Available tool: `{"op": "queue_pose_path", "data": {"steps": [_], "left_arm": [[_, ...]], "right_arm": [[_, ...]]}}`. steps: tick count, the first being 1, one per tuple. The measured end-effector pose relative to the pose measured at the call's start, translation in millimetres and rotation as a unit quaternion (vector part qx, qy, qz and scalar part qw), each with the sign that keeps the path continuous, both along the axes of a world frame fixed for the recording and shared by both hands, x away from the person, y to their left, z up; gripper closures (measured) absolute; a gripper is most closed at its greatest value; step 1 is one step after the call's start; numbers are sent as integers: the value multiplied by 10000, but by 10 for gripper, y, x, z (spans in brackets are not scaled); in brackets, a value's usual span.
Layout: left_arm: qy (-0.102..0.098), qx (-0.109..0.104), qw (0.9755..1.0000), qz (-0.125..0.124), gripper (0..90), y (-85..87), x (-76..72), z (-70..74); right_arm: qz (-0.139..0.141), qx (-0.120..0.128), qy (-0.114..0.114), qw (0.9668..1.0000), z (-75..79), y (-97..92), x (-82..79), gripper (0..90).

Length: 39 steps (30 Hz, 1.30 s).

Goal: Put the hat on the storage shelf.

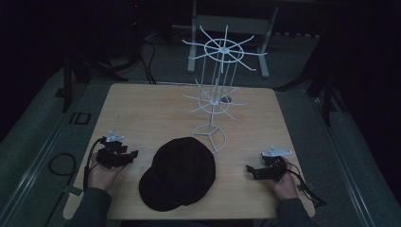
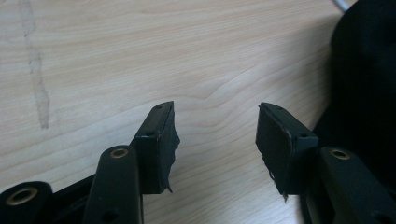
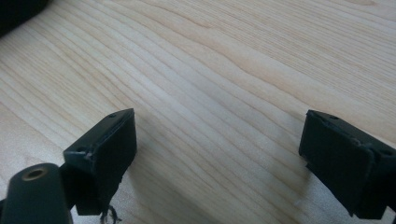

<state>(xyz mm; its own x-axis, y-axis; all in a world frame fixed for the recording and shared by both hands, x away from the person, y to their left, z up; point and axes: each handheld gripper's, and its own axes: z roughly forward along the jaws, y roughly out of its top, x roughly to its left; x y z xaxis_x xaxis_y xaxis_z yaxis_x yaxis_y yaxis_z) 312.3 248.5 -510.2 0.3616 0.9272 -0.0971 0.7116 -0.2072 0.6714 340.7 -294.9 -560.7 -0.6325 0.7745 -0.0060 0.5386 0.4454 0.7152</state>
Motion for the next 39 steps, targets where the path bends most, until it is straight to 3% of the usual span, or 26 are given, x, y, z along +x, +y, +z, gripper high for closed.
{"op": "queue_pose_path", "data": {"steps": [29,39], "left_arm": [[-132,-344,9977,-562,482,-434,132,314],[24,-349,9967,-728,476,-615,207,290]], "right_arm": [[-64,5,-4,10000,0,10,-6,113],[-70,4,-4,10000,0,11,-8,113]]}}
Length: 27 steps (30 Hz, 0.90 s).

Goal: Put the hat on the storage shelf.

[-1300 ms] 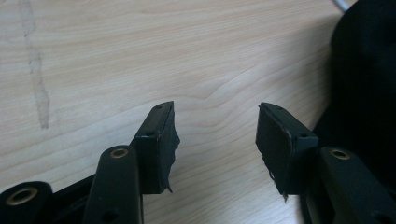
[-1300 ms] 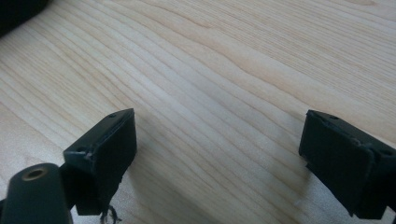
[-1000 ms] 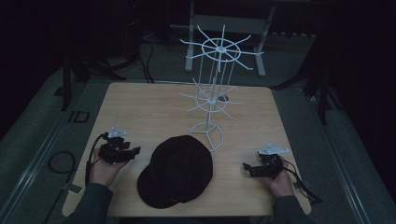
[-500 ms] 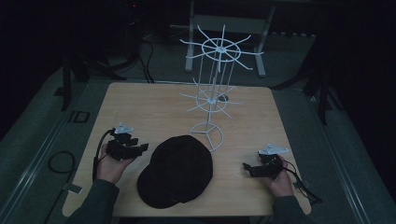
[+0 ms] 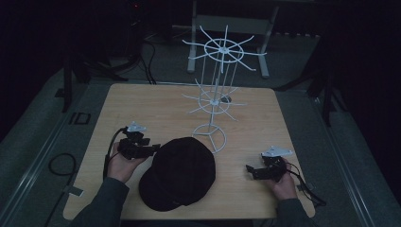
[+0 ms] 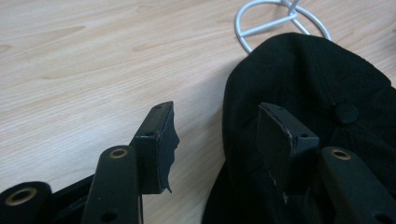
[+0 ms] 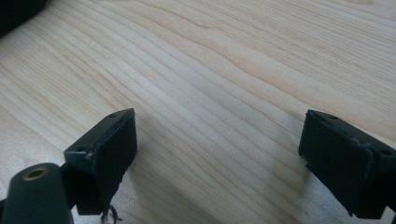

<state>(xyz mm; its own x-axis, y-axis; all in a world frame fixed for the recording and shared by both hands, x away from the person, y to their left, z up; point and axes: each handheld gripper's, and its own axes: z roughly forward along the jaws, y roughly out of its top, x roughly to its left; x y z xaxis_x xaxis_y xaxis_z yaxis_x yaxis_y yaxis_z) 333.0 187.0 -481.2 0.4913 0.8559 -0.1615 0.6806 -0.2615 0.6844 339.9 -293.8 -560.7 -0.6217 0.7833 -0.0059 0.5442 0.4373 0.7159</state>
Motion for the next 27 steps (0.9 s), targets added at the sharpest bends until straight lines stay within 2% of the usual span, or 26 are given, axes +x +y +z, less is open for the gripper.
{"op": "queue_pose_path", "data": {"steps": [11,18,21,24,27], "left_arm": [[256,115,9994,-197,471,-189,57,-164],[503,200,9982,-266,471,-249,94,-279],[570,211,9978,-272,471,-270,109,-307],[634,324,9970,-317,476,-283,128,-329],[691,319,9967,-296,485,-306,140,-357]], "right_arm": [[-1,2,4,10000,0,0,-1,114],[-3,2,5,10000,0,0,-2,114],[-3,1,5,10000,0,0,-2,114],[-3,1,4,10000,0,0,-2,114],[-1,1,4,10000,0,0,-1,114]]}}
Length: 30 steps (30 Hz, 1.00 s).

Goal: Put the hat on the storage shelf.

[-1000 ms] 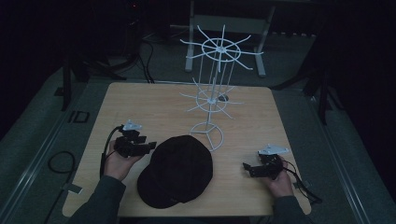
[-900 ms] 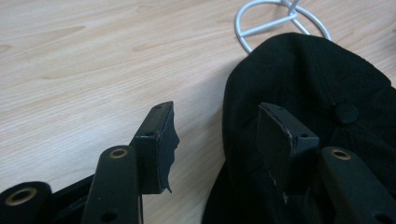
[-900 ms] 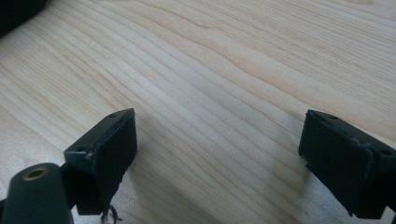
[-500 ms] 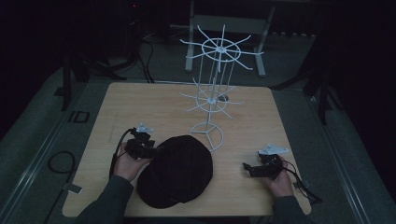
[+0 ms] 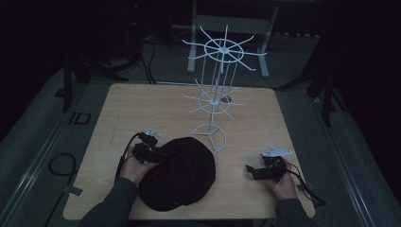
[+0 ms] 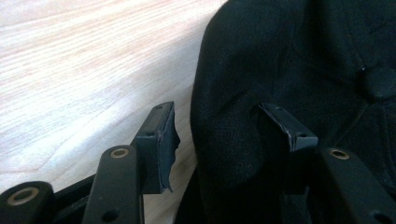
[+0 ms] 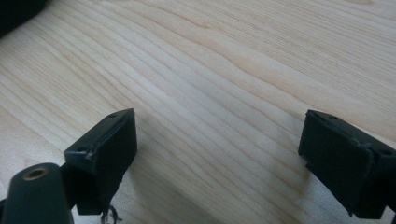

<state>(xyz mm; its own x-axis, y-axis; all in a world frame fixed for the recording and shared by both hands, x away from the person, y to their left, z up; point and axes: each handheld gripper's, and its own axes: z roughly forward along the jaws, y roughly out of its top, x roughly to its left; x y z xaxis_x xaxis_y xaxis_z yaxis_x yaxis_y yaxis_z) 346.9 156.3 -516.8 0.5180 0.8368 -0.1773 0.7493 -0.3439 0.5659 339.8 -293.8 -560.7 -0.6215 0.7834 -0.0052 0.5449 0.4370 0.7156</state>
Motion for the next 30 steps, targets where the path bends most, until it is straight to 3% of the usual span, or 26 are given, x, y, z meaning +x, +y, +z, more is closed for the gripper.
{"op": "queue_pose_path", "data": {"steps": [8,13,17,22,30], "left_arm": [[207,-46,9998,54,489,-38,44,-43],[414,257,9987,-138,501,-173,74,-172],[411,144,9990,-46,593,-169,65,-186],[384,219,9990,-10,694,-157,60,-172],[383,-115,9992,75,753,-68,50,-151]], "right_arm": [[-2,1,2,10000,0,0,0,114],[-3,1,1,10000,0,1,-2,114],[-2,1,2,10000,0,1,-3,113],[-1,0,1,10000,0,1,-3,114],[-3,2,0,10000,0,1,-3,114]]}}
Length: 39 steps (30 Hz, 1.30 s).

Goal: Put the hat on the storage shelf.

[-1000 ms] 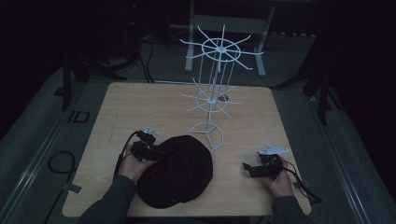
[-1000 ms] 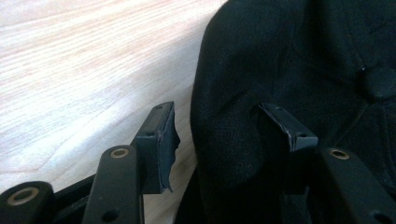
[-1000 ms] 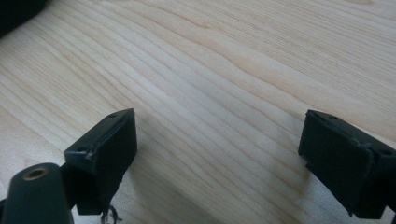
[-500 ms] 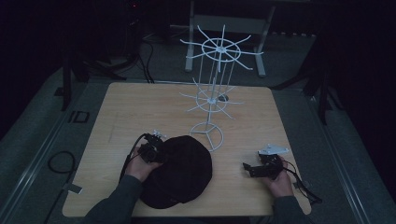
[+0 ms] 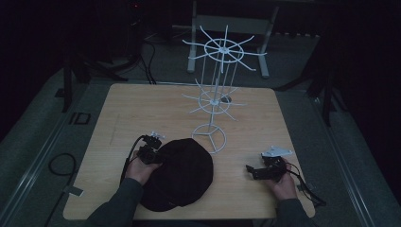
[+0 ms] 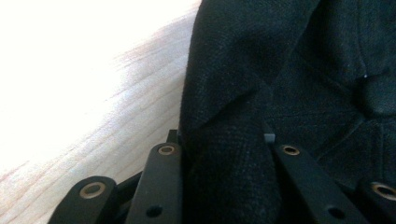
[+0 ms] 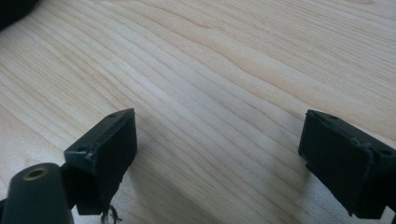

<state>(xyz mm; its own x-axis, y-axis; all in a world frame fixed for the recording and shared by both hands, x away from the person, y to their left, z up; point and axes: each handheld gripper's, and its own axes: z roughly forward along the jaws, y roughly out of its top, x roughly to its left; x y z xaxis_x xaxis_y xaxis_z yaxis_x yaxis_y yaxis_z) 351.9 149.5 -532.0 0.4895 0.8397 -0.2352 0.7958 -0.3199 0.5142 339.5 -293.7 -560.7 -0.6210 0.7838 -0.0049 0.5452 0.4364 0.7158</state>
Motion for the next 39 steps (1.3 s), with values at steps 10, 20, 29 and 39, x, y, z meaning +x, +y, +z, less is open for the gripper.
{"op": "queue_pose_path", "data": {"steps": [10,20,29,39], "left_arm": [[-125,-435,9988,171,761,134,-28,111],[-254,-850,9955,335,761,296,-43,260],[-425,-1121,9920,403,760,435,-47,401],[-621,-1462,9859,529,760,654,-58,564]], "right_arm": [[5,-3,-10,10000,-2,0,0,114],[5,-2,-6,10000,-2,0,0,114],[5,-2,-6,10000,-2,0,0,114],[4,-1,-4,10000,-2,0,0,114]]}}
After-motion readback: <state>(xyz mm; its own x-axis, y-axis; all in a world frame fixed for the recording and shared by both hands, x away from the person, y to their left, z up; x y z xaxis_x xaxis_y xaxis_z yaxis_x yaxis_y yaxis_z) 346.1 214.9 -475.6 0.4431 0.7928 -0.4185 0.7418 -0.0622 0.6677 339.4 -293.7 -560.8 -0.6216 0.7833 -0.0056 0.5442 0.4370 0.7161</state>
